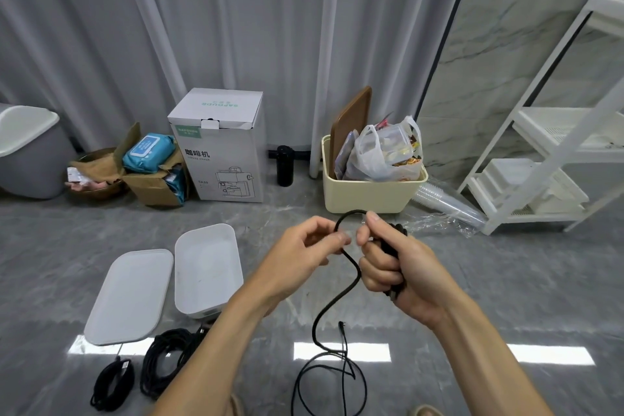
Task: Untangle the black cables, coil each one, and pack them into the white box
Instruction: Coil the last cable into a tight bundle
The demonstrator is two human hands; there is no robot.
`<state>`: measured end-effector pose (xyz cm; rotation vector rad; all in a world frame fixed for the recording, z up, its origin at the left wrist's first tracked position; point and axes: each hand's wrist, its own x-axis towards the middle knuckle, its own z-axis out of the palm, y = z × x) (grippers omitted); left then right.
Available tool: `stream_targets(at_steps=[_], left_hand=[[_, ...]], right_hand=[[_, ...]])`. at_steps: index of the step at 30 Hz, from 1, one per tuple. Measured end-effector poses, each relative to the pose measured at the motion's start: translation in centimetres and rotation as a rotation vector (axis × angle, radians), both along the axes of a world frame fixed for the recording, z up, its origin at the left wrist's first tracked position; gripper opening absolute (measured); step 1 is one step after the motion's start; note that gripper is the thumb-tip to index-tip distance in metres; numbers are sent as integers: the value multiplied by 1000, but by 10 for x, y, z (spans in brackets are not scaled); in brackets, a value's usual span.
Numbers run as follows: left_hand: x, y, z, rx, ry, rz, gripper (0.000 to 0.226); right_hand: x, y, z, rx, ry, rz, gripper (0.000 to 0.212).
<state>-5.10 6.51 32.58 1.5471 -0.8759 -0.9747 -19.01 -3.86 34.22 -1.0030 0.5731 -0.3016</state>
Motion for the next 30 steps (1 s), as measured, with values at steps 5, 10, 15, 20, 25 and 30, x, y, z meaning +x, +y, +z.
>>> stream_targets(at_steps=[5, 10, 15, 20, 25, 30], left_hand=[[-6, -3, 5, -78, 308, 40, 19], [-4, -7, 2, -103, 293, 94, 20], [-5, -5, -1, -28, -88, 38, 27], [-11, -5, -5, 160, -549, -30, 54], [-14, -9, -2, 66, -369, 3, 54], [-24, -8, 6, -139, 48, -47, 30]], right_hand=[[0, 0, 0, 0, 3, 1, 35], [-1, 1, 3, 33, -40, -9, 34], [0, 0, 5, 118, -142, -68, 36], [-1, -1, 5, 213, -243, -94, 38], [-4, -2, -2, 308, -397, 61, 28], [0, 6, -8, 350, -452, 228, 33]])
